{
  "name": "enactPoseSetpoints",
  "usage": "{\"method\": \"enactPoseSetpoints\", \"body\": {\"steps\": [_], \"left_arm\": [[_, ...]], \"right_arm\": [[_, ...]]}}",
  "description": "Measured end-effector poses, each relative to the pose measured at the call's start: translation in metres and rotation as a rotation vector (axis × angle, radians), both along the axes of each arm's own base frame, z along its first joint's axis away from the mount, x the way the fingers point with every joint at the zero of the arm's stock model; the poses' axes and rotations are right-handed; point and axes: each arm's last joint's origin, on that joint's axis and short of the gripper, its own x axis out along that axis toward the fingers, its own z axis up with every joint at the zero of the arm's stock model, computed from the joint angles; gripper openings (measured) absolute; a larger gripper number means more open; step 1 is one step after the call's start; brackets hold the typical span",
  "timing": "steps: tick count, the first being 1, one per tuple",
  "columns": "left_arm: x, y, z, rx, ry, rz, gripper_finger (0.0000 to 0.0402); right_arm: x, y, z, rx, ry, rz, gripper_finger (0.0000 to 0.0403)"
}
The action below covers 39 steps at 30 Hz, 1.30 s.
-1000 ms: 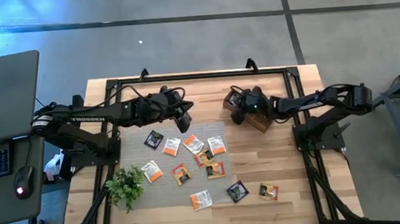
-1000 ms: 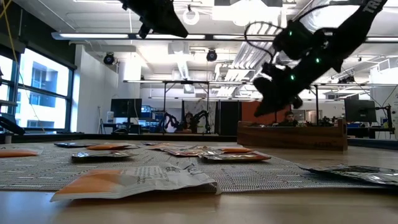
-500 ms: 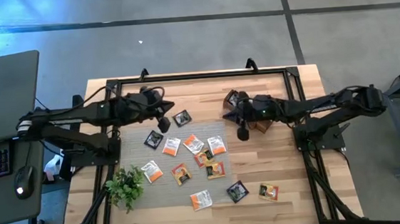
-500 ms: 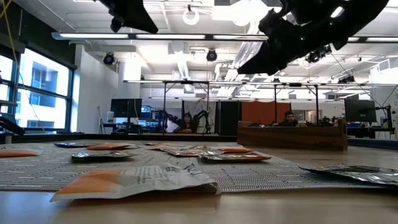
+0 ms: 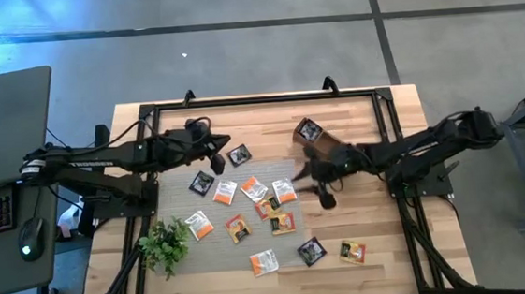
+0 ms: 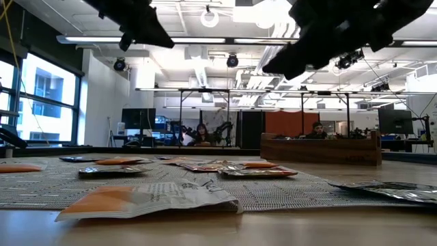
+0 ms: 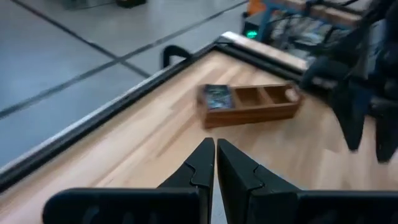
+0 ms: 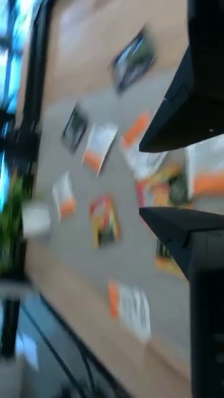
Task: Pick & Place Tea
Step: Put the black tea bag into the left section of the wooden organizer
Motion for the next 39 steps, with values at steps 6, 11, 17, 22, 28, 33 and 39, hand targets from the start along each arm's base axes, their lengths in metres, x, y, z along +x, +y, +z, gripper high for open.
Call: {"method": "enactPoseSetpoints", "body": {"steps": [6, 11, 17, 22, 28, 33, 39], "left_arm": [[0.001, -0.002, 0.001, -0.041, -0.029, -0.059, 0.0017], [0.002, -0.007, 0.002, -0.048, -0.032, -0.079, 0.0017], [0.004, -0.026, 0.005, -0.086, -0.086, -0.141, 0.0017], [0.003, -0.045, 0.007, -0.063, -0.109, -0.159, 0.0017], [0.000, -0.055, 0.008, -0.032, -0.112, -0.124, 0.0017], [0.000, -0.057, 0.007, -0.029, -0.111, -0.125, 0.0017], [0.000, -0.057, 0.007, -0.029, -0.109, -0.123, 0.0017]], "right_arm": [[0.013, 0.042, -0.008, 0.053, 0.101, 0.262, 0.0167], [0.019, 0.076, -0.035, 0.045, 0.304, 0.360, 0.0166], [0.019, 0.106, -0.067, 0.004, 0.425, 0.436, 0.0161], [0.027, 0.112, -0.089, -0.076, 0.389, 0.429, 0.0165], [0.040, 0.100, -0.107, -0.035, 0.357, 0.490, 0.0165], [0.043, 0.094, -0.123, 0.022, 0.412, 0.495, 0.0161], [0.041, 0.093, -0.128, 0.015, 0.446, 0.485, 0.0106]]}}
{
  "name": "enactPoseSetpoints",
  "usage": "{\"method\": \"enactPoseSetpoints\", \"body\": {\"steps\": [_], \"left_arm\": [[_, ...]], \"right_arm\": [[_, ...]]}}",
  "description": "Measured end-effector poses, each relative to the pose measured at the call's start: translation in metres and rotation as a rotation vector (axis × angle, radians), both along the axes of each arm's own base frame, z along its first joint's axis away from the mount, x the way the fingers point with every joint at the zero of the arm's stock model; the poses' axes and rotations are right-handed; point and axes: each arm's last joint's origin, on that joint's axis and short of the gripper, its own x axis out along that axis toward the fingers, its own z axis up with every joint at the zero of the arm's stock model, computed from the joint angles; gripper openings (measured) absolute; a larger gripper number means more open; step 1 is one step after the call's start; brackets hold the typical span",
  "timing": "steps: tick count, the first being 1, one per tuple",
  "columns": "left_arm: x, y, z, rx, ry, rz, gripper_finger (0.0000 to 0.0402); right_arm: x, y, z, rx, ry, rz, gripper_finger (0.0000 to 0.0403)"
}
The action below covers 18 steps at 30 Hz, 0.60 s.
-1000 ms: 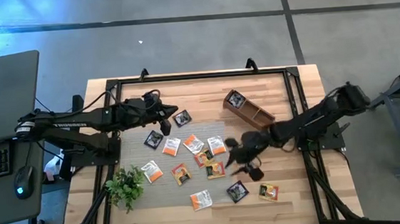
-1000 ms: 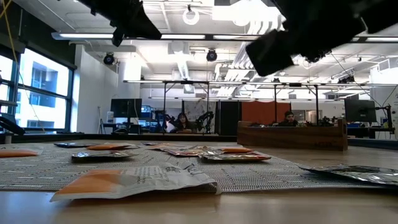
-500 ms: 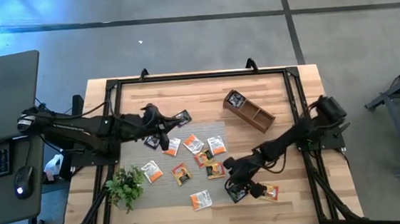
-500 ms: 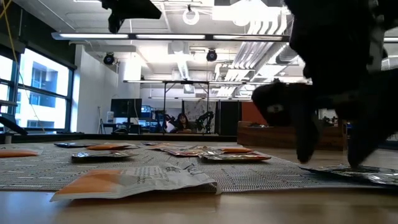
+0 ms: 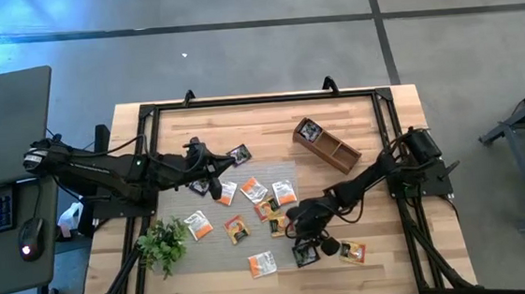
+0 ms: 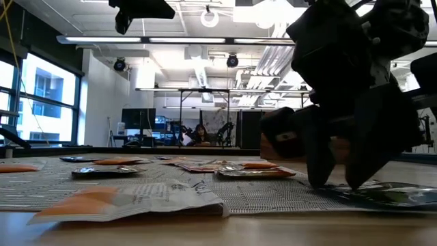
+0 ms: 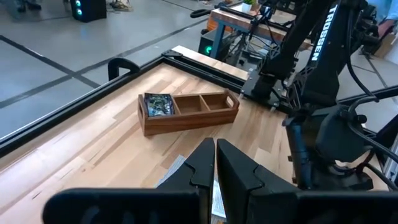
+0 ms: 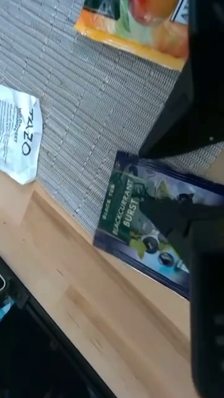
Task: Pick & Place Tea
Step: Put the black tea bag into the left section of the wooden organizer
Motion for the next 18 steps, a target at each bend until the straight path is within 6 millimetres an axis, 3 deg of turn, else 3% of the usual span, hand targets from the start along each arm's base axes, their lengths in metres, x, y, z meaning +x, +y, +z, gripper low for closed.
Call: {"method": "enactPoseSetpoints", "body": {"steps": [7, 11, 18], "left_arm": [[0.000, 0.000, 0.000, 0.000, 0.002, 0.000, 0.0017], [0.000, 0.000, 0.000, 0.001, 0.004, 0.000, 0.0017], [0.000, 0.000, -0.001, 0.002, 0.010, 0.000, 0.0017]], "right_arm": [[-0.002, 0.001, 0.002, 0.008, 0.001, 0.039, 0.0008], [-0.004, 0.000, 0.012, 0.001, -0.018, 0.032, 0.0016], [-0.008, 0.006, 0.049, 0.009, -0.130, 0.033, 0.0003]]}}
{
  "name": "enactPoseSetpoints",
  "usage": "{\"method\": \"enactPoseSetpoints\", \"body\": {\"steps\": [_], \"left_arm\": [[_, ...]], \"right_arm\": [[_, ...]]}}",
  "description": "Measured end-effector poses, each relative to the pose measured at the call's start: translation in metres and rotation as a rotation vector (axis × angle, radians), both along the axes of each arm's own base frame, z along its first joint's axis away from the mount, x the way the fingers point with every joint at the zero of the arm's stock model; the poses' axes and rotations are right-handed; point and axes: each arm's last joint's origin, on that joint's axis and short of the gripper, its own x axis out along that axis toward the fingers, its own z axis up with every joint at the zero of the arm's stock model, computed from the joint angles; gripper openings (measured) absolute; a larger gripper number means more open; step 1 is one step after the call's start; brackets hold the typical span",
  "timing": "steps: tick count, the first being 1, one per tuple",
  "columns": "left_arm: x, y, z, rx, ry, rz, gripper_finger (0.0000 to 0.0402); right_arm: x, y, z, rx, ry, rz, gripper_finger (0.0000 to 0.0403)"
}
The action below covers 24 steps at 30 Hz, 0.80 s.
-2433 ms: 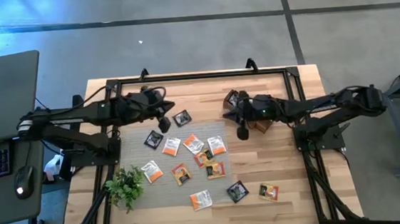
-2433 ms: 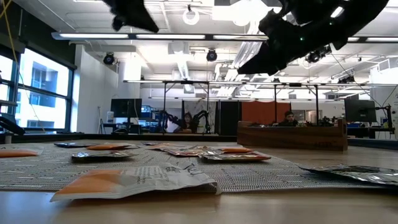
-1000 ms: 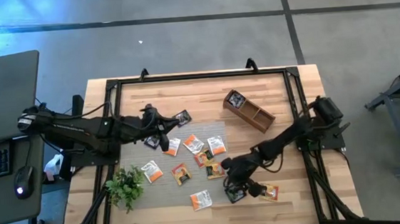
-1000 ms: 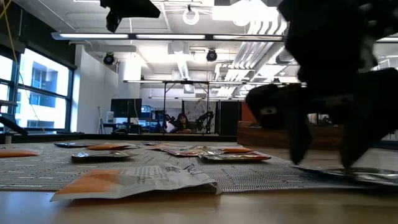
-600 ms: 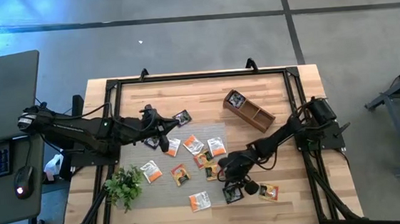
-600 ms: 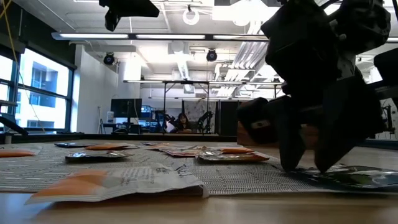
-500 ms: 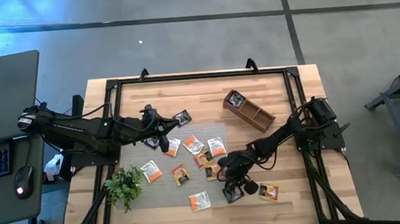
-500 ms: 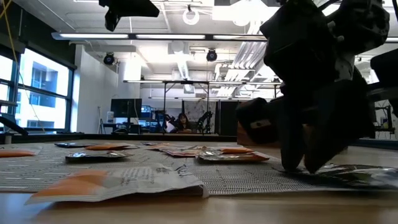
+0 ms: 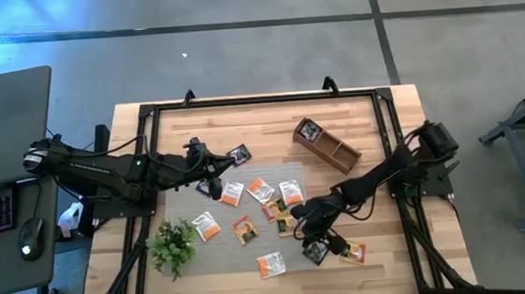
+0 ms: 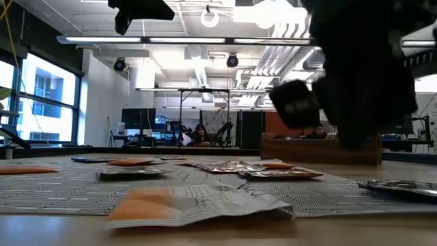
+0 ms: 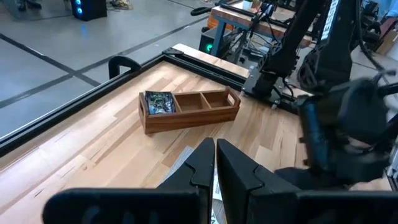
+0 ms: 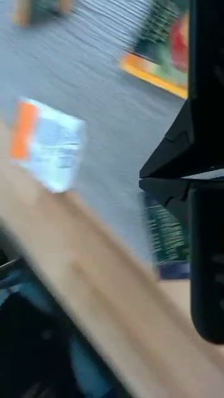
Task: Pick & Place Tea
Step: Put the black tea bag into the left section of the wooden organizer
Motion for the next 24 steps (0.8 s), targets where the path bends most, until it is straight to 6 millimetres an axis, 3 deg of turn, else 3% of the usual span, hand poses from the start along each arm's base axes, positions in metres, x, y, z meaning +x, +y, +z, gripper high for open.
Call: {"method": "enactPoseSetpoints", "body": {"steps": [4, 14, 20, 24], "left_arm": [[0.000, 0.000, 0.000, 0.000, 0.001, 0.000, 0.0017], [0.000, 0.000, 0.000, 0.000, 0.000, -0.001, 0.0017], [0.000, 0.000, 0.000, -0.001, 0.000, -0.002, 0.0017], [0.000, 0.000, 0.000, -0.001, 0.000, -0.003, 0.0017]], "right_arm": [[-0.004, 0.008, -0.002, -0.046, -0.002, -0.009, 0.0022], [-0.007, 0.013, -0.004, -0.090, -0.010, 0.022, 0.0135], [-0.006, 0.015, -0.020, -0.073, 0.051, 0.016, 0.0189], [-0.004, 0.016, -0.027, -0.064, 0.055, 0.025, 0.0203]]}}
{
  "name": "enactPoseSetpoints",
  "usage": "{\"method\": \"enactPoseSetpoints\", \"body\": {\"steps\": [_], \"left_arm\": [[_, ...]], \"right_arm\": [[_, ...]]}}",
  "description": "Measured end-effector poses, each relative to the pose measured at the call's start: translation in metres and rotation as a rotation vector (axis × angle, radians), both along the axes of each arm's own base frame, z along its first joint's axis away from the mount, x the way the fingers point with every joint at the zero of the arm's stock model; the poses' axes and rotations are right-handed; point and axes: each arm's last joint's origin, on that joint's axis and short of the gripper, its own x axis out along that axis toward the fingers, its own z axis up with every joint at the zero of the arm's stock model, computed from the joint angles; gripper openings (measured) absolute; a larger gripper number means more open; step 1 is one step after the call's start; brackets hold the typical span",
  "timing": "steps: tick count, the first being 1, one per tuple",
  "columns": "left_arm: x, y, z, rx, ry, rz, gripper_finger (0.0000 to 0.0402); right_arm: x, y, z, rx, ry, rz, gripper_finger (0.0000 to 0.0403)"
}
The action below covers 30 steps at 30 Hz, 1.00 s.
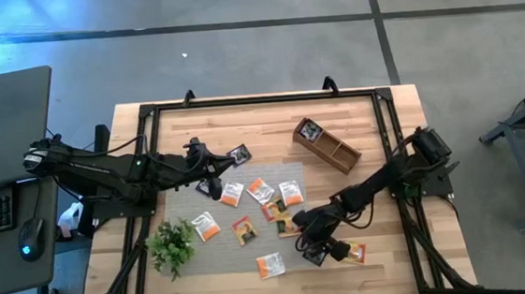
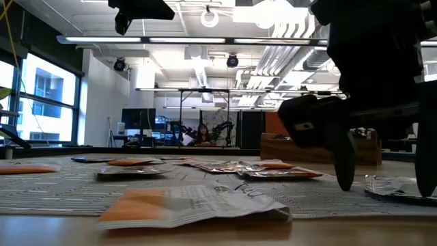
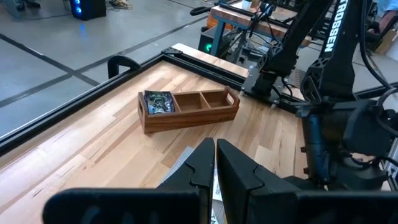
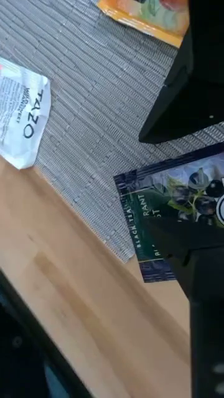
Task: Pick & Place Tea
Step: Put the black tea bag into the left section of the wooden organizer
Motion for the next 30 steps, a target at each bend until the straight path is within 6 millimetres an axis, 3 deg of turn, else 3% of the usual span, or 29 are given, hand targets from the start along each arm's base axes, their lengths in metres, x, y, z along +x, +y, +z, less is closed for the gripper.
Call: {"method": "enactPoseSetpoints", "body": {"steps": [6, 15, 22, 26, 30], "left_arm": [[0.000, 0.000, 0.000, 0.000, 0.000, 0.000, 0.0017], [0.000, 0.000, -0.001, 0.001, 0.006, 0.000, 0.0017], [0.000, 0.000, -0.001, 0.002, 0.007, 0.000, 0.0017], [0.000, 0.000, -0.001, 0.002, 0.008, 0.001, 0.0017], [-0.001, 0.000, -0.002, 0.005, 0.023, 0.001, 0.0017]], "right_arm": [[0.001, -0.004, -0.008, -0.032, 0.023, 0.010, 0.0164], [0.001, -0.014, -0.011, -0.031, 0.063, 0.000, 0.0010], [0.003, -0.013, -0.007, -0.024, 0.029, 0.003, 0.0019], [0.001, -0.012, 0.003, -0.005, 0.016, -0.003, 0.0003], [-0.002, -0.009, 0.018, 0.019, -0.019, -0.003, 0.0017]]}}
